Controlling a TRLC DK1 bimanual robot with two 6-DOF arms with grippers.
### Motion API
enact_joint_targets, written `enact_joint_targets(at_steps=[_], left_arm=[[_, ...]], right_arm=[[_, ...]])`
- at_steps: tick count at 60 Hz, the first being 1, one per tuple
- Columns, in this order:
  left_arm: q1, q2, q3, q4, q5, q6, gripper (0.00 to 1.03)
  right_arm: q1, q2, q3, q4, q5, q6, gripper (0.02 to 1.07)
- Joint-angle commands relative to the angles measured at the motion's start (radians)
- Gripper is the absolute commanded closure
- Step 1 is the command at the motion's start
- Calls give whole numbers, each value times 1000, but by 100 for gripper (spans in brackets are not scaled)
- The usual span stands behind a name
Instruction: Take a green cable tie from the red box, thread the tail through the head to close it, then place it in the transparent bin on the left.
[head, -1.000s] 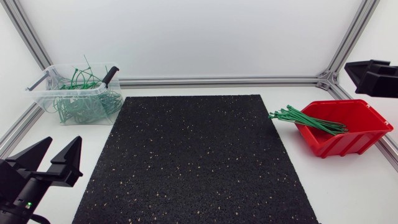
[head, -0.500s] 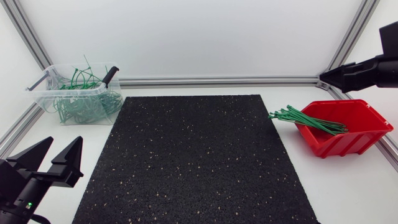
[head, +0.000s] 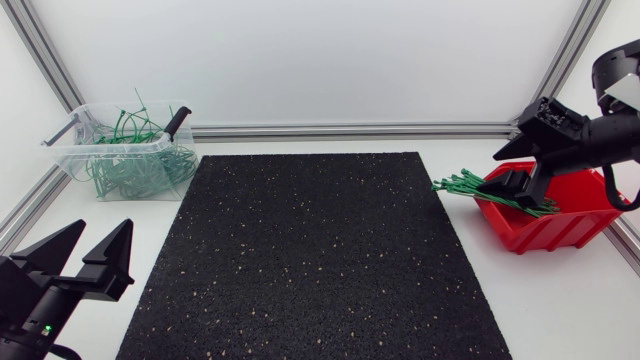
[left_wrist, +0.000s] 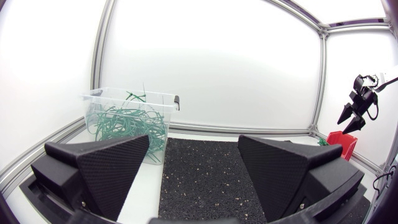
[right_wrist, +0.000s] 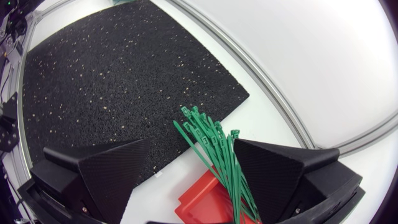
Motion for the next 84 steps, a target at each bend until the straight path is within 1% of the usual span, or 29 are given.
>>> enact_joint_targets(at_steps=[1,5,7,10,13,15,17,21,28,31,32,41,44,47,50,57,64,71,74,77,84], left_arm=[[-7,-5,-42,-8,4,-14,3],[-7,-5,-42,-9,4,-14,3],[-9,-4,-42,-9,4,-14,3],[-9,-4,-42,-9,4,-14,3],[-12,-4,-42,-9,4,-14,3],[-12,-4,-42,-9,4,-14,3],[-12,-4,-42,-11,4,-14,3],[-12,-4,-42,-11,4,-14,3],[-14,-2,-41,-11,4,-14,4],[-14,-4,-42,-11,4,-14,4],[-14,-2,-42,-11,4,-14,4],[-14,-2,-41,-11,4,-14,4],[-14,-2,-42,-12,4,-14,4],[-15,-2,-41,-12,4,-14,4],[-20,-2,-42,-12,4,-14,4],[-20,-2,-41,-12,4,-14,4],[-20,-2,-41,-14,4,-14,4],[-20,-2,-41,-14,4,-12,4],[-20,-2,-41,-14,4,-14,4],[-21,-2,-41,-15,4,-14,4],[-23,-2,-41,-15,4,-14,4]], right_arm=[[16,40,30,-8,16,-112,7],[27,65,30,-8,23,-166,12],[33,79,29,-2,25,-186,17],[41,106,26,-1,28,-227,26],[47,121,21,8,28,-249,31],[49,128,9,27,29,-263,35],[56,129,-11,62,35,-277,41],[81,129,-65,145,80,-293,48],[108,121,-128,229,108,-316,49],[113,121,-134,231,108,-330,57],[115,120,-136,231,108,-332,58],[124,120,-160,265,121,-338,59],[131,120,-177,297,140,-336,62],[134,120,-188,317,143,-336,63],[134,118,-189,321,143,-336,67],[136,112,-192,323,138,-336,68],[141,105,-209,352,141,-336,81],[144,111,-217,363,144,-335,82],[145,111,-217,363,144,-335,85],[145,108,-218,363,144,-335,85],[144,103,-221,361,143,-336,90]])
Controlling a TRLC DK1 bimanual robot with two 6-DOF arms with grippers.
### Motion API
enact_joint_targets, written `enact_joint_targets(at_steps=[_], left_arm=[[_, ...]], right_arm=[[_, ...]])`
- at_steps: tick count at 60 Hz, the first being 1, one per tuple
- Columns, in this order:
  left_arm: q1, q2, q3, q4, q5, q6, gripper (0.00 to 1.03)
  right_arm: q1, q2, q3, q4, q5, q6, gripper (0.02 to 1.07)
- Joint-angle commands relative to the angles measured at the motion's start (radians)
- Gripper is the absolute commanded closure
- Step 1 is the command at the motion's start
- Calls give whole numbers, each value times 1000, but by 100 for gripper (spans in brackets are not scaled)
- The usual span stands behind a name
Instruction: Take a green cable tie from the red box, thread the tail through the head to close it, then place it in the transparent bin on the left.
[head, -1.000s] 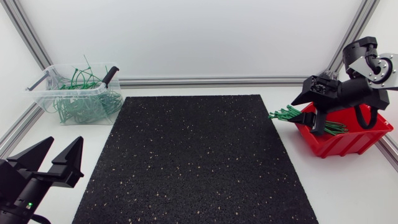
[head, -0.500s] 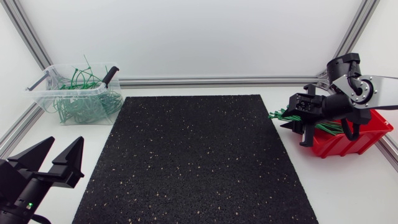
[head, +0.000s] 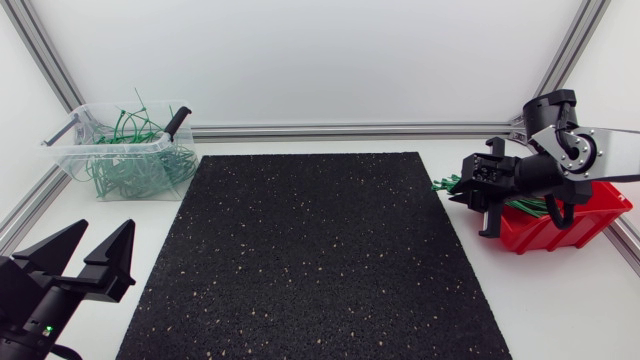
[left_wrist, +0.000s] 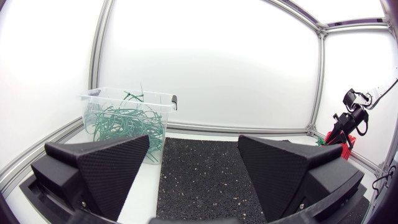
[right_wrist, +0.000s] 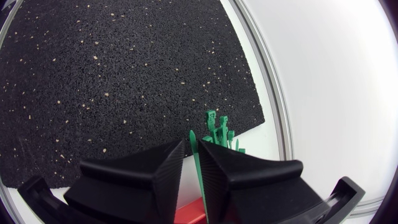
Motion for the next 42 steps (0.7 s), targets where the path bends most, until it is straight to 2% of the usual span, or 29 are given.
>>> enact_joint_targets(at_steps=[1,26,42], left_arm=[[-9,-2,-41,-15,4,-12,4],[-13,-1,-41,-17,4,-12,4],[-17,-1,-41,-17,4,-12,4]], right_arm=[[6,-14,-28,5,5,-26,90],[1,-12,-25,12,18,-28,99],[-2,-136,-50,-4,10,-25,101]])
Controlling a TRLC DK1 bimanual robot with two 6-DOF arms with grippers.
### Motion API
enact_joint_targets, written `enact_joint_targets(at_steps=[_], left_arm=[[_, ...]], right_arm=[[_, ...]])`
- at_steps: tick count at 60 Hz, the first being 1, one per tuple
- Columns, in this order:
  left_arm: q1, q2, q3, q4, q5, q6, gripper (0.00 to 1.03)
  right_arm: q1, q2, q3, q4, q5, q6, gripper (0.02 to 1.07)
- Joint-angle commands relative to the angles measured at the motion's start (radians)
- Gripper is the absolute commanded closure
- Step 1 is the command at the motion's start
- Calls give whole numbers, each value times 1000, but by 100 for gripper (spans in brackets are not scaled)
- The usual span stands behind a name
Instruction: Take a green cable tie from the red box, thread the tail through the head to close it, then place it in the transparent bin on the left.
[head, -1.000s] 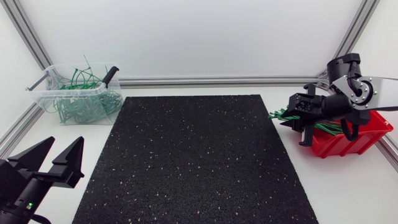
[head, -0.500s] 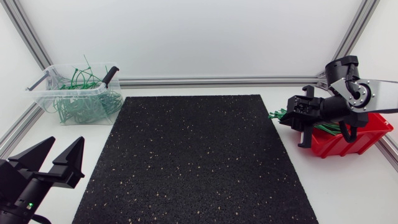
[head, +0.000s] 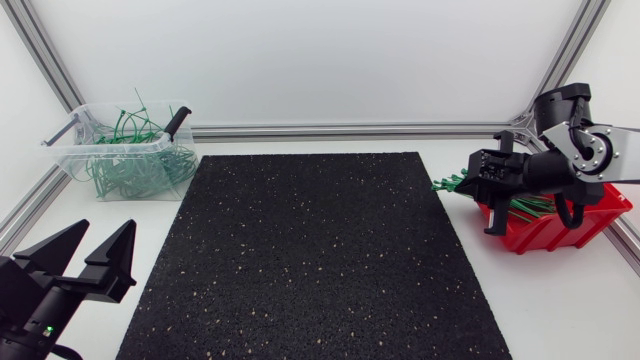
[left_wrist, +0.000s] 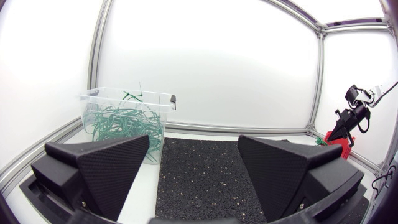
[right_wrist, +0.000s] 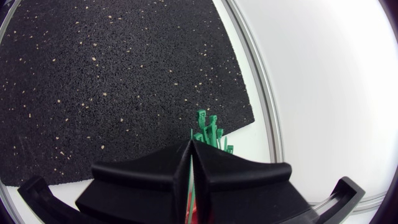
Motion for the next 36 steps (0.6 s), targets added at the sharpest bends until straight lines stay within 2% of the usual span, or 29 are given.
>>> enact_joint_targets(at_steps=[1,12,24,36], left_arm=[[-11,-1,-41,-16,4,-12,4],[-12,-1,-41,-16,4,-12,4],[-11,-1,-41,-16,4,-12,4],[-14,1,-41,-16,4,-12,4]], right_arm=[[-2,-69,-29,-12,-4,-22,101],[-3,-198,-37,-62,-17,-17,101],[-25,-342,2,-131,-90,41,101],[-31,-449,112,-253,-196,195,101]])
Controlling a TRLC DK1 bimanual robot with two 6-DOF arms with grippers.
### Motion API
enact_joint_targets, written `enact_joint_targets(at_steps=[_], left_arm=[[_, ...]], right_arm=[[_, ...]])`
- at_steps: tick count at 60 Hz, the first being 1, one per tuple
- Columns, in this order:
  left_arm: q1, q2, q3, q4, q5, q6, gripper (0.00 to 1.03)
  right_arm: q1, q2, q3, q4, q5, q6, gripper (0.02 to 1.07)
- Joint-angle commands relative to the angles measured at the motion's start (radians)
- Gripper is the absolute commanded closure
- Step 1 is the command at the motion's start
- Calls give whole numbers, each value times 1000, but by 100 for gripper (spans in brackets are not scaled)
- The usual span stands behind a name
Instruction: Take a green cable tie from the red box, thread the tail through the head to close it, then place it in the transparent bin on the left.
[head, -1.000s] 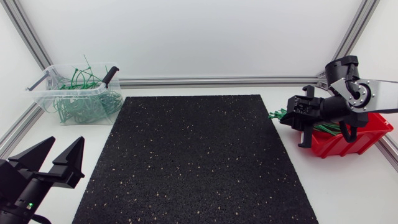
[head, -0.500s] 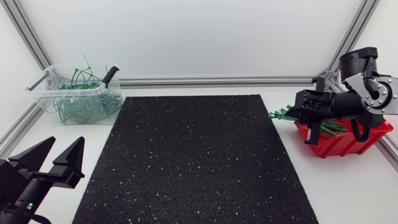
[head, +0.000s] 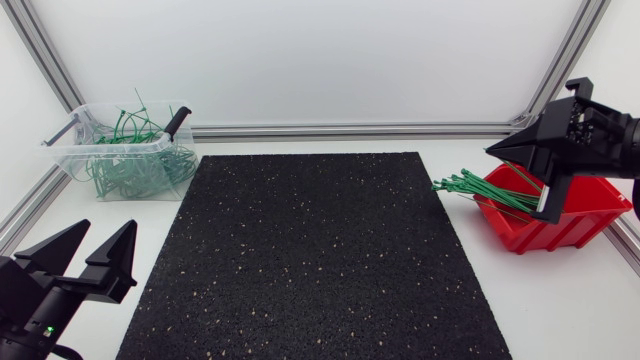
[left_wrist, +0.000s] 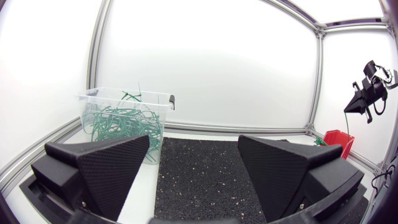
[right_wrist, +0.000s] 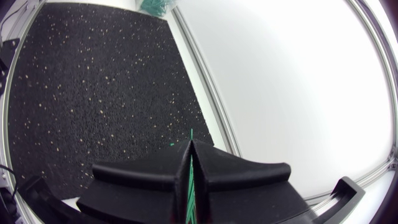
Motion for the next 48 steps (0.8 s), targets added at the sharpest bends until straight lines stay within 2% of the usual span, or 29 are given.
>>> enact_joint_targets(at_steps=[1,11,16,22,29,48], left_arm=[[-7,2,-41,-16,4,-12,4],[-7,2,-41,-16,4,-12,4],[-7,4,-41,-16,4,-12,4],[-7,4,-41,-16,4,-12,4],[-9,4,-41,-16,4,-12,4],[-6,2,-41,-16,4,-14,4]], right_arm=[[-9,-42,79,-50,-39,94,101],[-6,-85,181,-99,-99,286,101],[10,-83,236,-182,-128,335,101],[16,-80,273,-180,-150,446,101],[20,-76,296,-168,-148,555,101],[108,-59,306,-165,-49,898,101]])
